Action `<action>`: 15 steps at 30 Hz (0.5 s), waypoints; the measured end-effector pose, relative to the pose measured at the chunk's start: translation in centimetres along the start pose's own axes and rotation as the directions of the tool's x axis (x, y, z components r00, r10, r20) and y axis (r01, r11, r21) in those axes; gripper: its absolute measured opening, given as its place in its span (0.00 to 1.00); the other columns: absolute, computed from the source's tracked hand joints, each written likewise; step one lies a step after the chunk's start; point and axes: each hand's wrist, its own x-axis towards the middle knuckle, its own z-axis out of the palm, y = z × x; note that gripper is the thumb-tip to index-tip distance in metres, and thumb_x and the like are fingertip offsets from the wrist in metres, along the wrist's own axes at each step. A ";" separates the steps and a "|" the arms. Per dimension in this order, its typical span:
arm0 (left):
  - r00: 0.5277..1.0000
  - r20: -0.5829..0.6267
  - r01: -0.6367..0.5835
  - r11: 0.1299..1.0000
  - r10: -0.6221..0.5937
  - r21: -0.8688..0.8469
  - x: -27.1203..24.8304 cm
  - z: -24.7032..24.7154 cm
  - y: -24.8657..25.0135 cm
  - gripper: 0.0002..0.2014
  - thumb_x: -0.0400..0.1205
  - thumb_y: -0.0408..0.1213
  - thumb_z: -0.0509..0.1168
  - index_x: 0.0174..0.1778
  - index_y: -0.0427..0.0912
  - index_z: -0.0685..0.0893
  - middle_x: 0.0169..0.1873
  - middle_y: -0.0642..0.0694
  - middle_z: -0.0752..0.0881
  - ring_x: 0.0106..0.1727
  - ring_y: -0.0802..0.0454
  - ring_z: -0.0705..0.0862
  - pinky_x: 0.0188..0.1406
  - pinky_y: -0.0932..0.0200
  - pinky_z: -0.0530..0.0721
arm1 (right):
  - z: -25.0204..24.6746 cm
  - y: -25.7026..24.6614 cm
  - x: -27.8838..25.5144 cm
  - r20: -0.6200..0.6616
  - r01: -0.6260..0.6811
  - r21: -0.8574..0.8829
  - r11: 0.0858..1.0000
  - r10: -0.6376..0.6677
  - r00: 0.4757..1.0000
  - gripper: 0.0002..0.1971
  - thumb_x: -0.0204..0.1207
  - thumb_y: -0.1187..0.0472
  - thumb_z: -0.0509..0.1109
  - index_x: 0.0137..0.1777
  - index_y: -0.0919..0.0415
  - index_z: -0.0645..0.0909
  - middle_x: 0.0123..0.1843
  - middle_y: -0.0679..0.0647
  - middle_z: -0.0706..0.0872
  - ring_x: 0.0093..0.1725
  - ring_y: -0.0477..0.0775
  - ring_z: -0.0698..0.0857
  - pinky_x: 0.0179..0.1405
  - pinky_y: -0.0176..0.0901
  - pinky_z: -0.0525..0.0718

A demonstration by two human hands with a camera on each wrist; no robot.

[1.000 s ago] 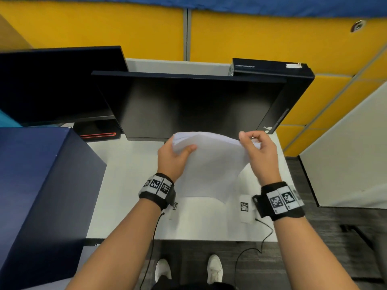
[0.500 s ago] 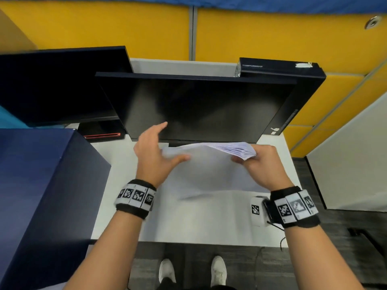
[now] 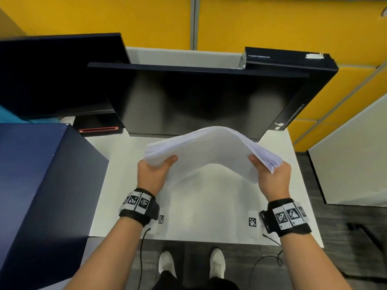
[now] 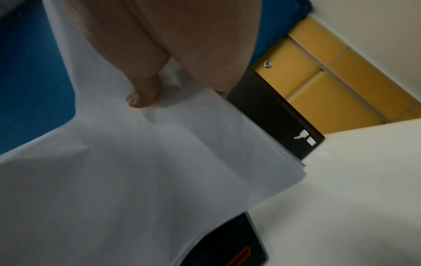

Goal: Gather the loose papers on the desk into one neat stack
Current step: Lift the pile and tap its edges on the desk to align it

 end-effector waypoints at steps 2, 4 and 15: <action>1.000 -0.003 0.028 1.000 -0.028 0.005 -0.1 -0.1 -1.4 0.14 0.68 0.36 0.84 0.47 0.48 0.91 0.40 0.59 0.92 0.40 0.68 0.90 0.41 0.71 0.86 | 0.1 1.9 -0.1 0.006 -0.025 -0.016 1.000 0.025 1.000 0.10 0.73 0.68 0.78 0.52 0.58 0.86 0.44 0.39 0.87 0.38 0.23 0.85 0.41 0.19 0.79; 0.996 0.061 0.067 0.995 -0.071 0.075 0.4 -0.5 -3.3 0.21 0.64 0.37 0.87 0.52 0.42 0.91 0.46 0.54 0.93 0.45 0.63 0.91 0.44 0.69 0.87 | 0.0 4.2 -0.3 0.072 -0.075 -0.088 0.993 0.081 0.994 0.15 0.71 0.56 0.80 0.55 0.58 0.84 0.50 0.40 0.87 0.44 0.24 0.85 0.47 0.19 0.78; 0.990 0.060 0.119 0.989 -0.125 0.093 1.5 -0.7 -3.6 0.18 0.67 0.36 0.85 0.52 0.40 0.91 0.44 0.52 0.93 0.43 0.64 0.91 0.42 0.71 0.86 | -0.4 5.7 -0.7 0.038 -0.119 -0.100 0.988 0.124 0.992 0.10 0.71 0.65 0.80 0.51 0.55 0.86 0.45 0.43 0.88 0.41 0.26 0.86 0.42 0.18 0.80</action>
